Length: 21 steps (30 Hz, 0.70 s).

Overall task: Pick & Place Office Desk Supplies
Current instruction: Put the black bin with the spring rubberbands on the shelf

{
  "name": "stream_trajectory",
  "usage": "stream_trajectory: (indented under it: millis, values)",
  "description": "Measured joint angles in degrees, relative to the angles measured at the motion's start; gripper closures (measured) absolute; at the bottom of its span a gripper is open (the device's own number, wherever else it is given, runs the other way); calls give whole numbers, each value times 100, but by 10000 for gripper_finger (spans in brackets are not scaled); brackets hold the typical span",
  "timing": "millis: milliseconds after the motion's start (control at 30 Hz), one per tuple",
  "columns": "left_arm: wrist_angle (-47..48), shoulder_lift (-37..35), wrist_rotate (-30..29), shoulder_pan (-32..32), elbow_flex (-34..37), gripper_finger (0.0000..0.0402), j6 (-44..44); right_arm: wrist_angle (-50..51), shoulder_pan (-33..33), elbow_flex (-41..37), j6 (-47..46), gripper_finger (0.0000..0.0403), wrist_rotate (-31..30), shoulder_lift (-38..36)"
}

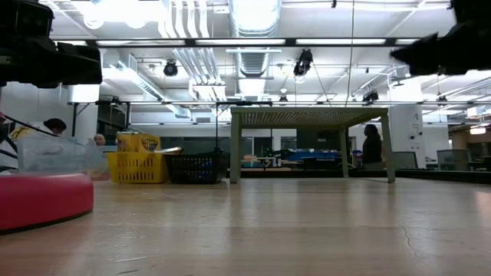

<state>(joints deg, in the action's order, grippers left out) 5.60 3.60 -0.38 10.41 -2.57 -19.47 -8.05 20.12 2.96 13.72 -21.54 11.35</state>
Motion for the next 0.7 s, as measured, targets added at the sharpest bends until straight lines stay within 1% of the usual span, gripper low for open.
stream_trajectory:
  millis: [100, 233, 367, 500, 567, 700]
  values:
    - [0, 0, 0, 0, 0, 382, 0, -66, -2, 0, -286, 289, -523, 492]
    - [-1, 0, 0, 0, 0, 382, 1, -649, 0, 25, -620, 289, -551, 1309]
    - [0, 0, 0, 0, 0, 382, 1, -1209, -2, 242, -1025, 289, -538, 2366]
    - [-1, 0, 0, 0, 0, 382, 1, -1463, -2, 801, -1281, 289, -590, 3614]
    - [-1, 0, 0, 0, 0, 382, 1, -1488, -5, 1222, -1300, 289, -710, 4327]
    - [0, 0, 0, 0, 0, 382, 1, -1484, -94, 2237, -1052, 289, -822, 5854]
